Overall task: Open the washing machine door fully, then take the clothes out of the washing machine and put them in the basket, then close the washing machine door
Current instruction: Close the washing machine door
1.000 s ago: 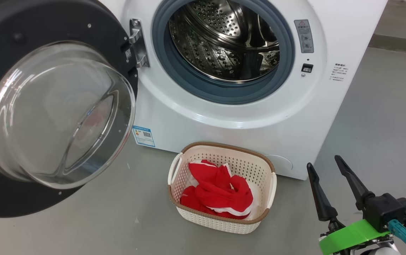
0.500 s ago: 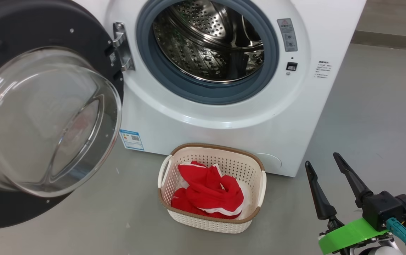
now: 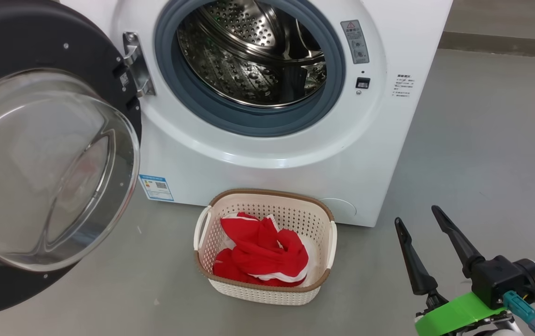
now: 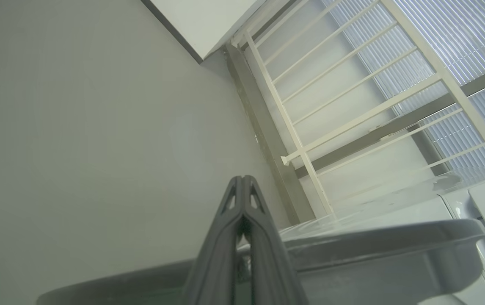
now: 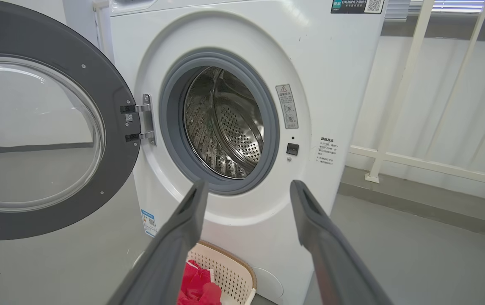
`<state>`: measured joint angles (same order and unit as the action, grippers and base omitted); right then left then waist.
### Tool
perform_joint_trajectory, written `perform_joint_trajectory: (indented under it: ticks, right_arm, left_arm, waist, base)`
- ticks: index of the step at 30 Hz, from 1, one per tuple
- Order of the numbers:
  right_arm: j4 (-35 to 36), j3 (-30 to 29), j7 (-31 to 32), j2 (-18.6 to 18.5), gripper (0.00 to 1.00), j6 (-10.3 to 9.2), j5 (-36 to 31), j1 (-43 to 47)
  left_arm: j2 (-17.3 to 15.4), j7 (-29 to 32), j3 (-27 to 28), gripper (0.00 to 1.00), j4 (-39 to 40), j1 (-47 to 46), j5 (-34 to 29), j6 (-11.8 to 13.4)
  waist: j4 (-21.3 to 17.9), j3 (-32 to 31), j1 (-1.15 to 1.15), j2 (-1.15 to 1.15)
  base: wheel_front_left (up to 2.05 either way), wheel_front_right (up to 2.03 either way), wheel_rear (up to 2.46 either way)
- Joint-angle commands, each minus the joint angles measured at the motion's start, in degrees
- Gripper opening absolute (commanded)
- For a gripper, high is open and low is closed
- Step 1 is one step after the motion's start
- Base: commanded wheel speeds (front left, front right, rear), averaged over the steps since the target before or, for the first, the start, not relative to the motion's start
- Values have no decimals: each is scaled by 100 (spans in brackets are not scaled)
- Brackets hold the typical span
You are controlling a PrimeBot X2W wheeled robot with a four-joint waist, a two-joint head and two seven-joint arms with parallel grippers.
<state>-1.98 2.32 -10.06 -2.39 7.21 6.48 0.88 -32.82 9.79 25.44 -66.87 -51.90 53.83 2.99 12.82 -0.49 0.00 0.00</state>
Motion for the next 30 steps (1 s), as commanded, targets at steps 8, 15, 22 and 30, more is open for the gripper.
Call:
perform_joint_trajectory:
  ticks: [8, 15, 22, 30]
  right_arm:
    - [223, 109, 3, -49, 100, 28, -25, -82]
    - [249, 89, -15, -49, 100, 28, -2, -41]
    - [199, 170, -54, -49, 100, 28, 58, -69]
    - [185, 159, -76, -49, 100, 28, 60, -41]
  left_arm:
    - [-359, 491, -160, 0, -205, -172, -76, -304]
    - [-339, 1065, -269, 0, -310, -228, -18, -608]
    - [-280, 1511, -343, 0, -328, -230, 60, -825]
    - [-250, 1898, -363, 0, -284, -205, 198, -963]
  waist:
    - [-44, 31, 0, 0]
    - [13, 37, 0, 0]
    - [100, 44, 0, 0]
    - [171, 65, 0, 0]
  base:
    - [0, 0, 0]
    - [0, 0, 0]
    - [0, 0, 0]
    - [0, 0, 0]
